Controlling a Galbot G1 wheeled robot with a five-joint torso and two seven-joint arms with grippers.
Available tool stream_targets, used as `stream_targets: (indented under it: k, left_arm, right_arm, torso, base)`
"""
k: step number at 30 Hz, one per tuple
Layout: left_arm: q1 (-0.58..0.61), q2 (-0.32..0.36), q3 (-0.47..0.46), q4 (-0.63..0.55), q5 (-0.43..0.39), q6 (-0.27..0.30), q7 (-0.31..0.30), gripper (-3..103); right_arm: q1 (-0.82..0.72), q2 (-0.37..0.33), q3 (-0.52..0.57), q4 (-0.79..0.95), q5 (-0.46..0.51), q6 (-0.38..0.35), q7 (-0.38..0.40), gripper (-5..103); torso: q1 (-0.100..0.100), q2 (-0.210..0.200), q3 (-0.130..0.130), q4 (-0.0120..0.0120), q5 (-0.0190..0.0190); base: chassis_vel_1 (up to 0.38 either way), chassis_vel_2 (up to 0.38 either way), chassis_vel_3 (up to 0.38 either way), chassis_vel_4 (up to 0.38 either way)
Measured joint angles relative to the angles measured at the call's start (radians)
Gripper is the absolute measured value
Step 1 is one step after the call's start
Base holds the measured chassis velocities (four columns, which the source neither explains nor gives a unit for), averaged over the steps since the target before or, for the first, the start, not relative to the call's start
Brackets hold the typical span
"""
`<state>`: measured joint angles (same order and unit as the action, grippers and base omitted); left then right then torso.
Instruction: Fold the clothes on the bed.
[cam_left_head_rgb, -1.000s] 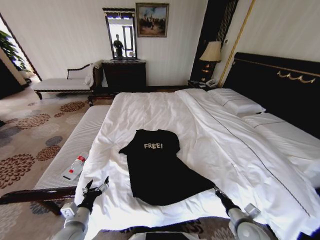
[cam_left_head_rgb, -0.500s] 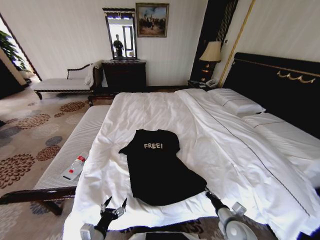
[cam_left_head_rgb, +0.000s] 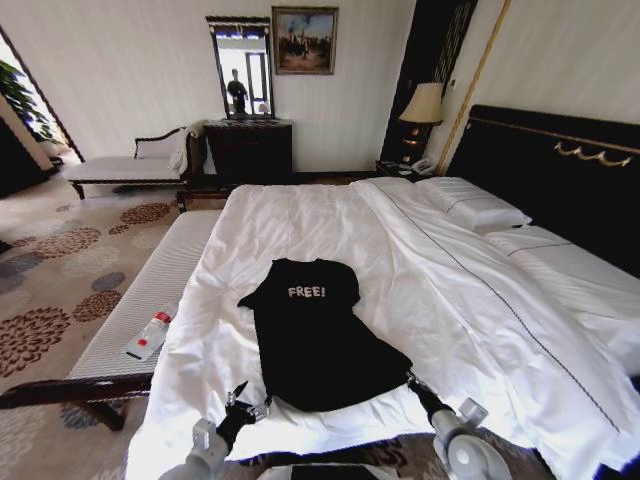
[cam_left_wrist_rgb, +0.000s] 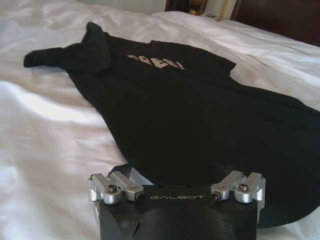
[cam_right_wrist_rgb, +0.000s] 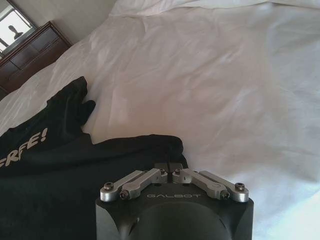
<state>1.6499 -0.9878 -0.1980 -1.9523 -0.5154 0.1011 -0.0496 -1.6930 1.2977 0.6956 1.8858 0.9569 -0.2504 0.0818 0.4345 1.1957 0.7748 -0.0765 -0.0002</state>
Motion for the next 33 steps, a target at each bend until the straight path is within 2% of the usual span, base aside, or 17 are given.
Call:
stream_targets:
  k: [3,6,8,13,16,20,23,30,33]
  left_arm:
    - [-0.031,0.002,0.028,0.033,0.002,0.003,-0.002,89]
    - [-0.048,-0.001,0.040,0.049,0.000,0.004,-0.002,89]
    - [-0.085,-0.009,0.068,0.070,-0.015,0.007,-0.003,88]
    - [-0.094,-0.021,0.121,0.078,-0.025,0.025,-0.010,86]
    - [-0.061,-0.008,0.110,0.060,-0.026,0.023,-0.011,86]
    - [0.047,0.006,0.030,0.026,-0.063,0.001,-0.001,84]
    - [0.056,-0.002,0.019,0.040,-0.046,-0.016,0.006,84]
    - [-0.035,-0.029,0.061,0.061,-0.044,-0.007,-0.007,80]
    - [-0.107,-0.035,0.108,0.100,-0.046,-0.001,-0.015,78]
  right_arm:
    - [0.026,-0.017,-0.017,0.000,0.014,-0.009,0.011,0]
    - [0.033,-0.024,-0.020,0.000,0.020,-0.012,0.014,0]
    - [0.036,-0.028,-0.022,-0.001,0.024,-0.013,0.016,0]
    - [0.044,-0.028,-0.023,0.005,0.025,-0.019,0.026,0]
    - [0.049,-0.027,-0.024,0.006,0.026,-0.020,0.028,0]
    - [0.054,-0.023,-0.024,0.002,0.027,-0.021,0.028,0]
    - [0.057,-0.022,-0.025,-0.003,0.027,-0.021,0.027,0]
    - [0.058,-0.022,-0.028,0.007,0.029,-0.021,0.027,0]
    - [0.048,-0.026,-0.015,0.013,0.035,-0.021,0.028,0]
  torso:
    - [0.000,0.000,0.000,0.0015,0.0005]
    - [0.000,0.000,0.000,0.0014,0.0004]
    - [0.000,0.000,0.000,0.0004,0.0002]
    - [0.000,0.000,0.000,0.0006,0.0000]
    - [0.000,0.000,0.000,0.0006,0.0000]
    - [0.000,0.000,0.000,0.0012,0.0006]
    - [0.000,0.000,0.000,0.0008,0.0002]
    - [0.000,0.000,0.000,0.0006,0.0002]
    - [0.000,0.000,0.000,0.0003,0.0003]
  base:
    - [0.000,0.000,0.000,0.000]
    - [0.000,0.000,0.000,0.000]
    - [0.000,0.000,0.000,0.000]
    - [0.000,0.000,0.000,0.000]
    - [0.000,0.000,0.000,0.000]
    - [0.000,0.000,0.000,0.000]
    - [0.000,0.000,0.000,0.000]
    - [0.000,0.000,0.000,0.000]
    - [0.000,0.000,0.000,0.000]
